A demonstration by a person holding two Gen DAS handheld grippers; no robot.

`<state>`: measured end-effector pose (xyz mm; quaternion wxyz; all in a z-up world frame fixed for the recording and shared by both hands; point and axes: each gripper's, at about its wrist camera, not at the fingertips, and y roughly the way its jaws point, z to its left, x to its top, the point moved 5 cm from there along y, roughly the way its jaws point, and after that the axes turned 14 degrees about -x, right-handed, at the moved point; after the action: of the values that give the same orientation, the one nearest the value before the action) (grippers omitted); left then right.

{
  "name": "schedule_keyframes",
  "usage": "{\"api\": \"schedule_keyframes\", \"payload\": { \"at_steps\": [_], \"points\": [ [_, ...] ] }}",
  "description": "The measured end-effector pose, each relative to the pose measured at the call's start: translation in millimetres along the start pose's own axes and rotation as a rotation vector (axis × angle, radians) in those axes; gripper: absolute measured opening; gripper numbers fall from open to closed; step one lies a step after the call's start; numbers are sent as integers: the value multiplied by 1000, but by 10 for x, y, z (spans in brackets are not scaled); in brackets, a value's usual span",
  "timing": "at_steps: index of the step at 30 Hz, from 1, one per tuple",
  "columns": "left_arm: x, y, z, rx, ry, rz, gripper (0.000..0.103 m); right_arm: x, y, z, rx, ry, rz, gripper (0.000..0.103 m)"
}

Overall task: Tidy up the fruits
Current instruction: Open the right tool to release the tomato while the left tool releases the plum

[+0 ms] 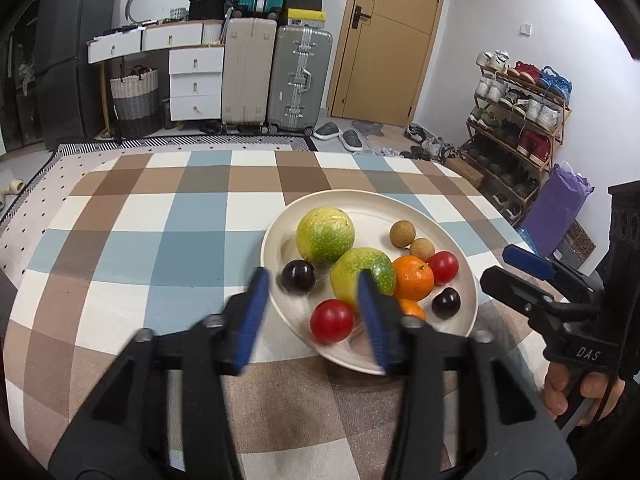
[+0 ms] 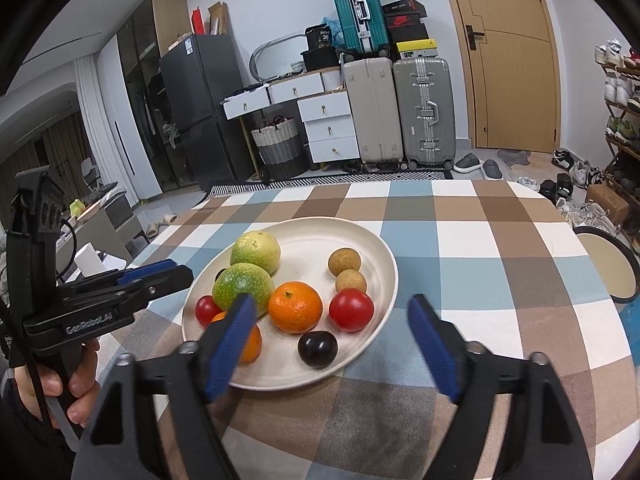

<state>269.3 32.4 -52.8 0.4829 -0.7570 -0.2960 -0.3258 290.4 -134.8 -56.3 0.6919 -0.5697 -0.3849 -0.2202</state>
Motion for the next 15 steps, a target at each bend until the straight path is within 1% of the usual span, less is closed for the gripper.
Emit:
{"api": "schedule_keyframes", "payload": {
  "at_steps": [1,2,4,6,8,15],
  "points": [
    [-17,-51,-7,6,1,-20,76,-4,-8,-4,-1,1,-1,94],
    [-43,-116,-15,12,5,-44,90,-12,-19,-11,1,1,-1,95],
    [-78,-192,-27,7,13,-65,98,-30,-45,-13,2,-2,1,99],
    [-101,-249,-41,5,12,-72,100,-41,-94,-29,-1,2,-9,103],
    [-128,-297,-46,10,5,-81,102,-43,-155,-47,7,7,-32,103],
    [-314,-442,-134,33,19,-83,102,-129,-377,-47,-9,-30,-73,103]
  ]
}}
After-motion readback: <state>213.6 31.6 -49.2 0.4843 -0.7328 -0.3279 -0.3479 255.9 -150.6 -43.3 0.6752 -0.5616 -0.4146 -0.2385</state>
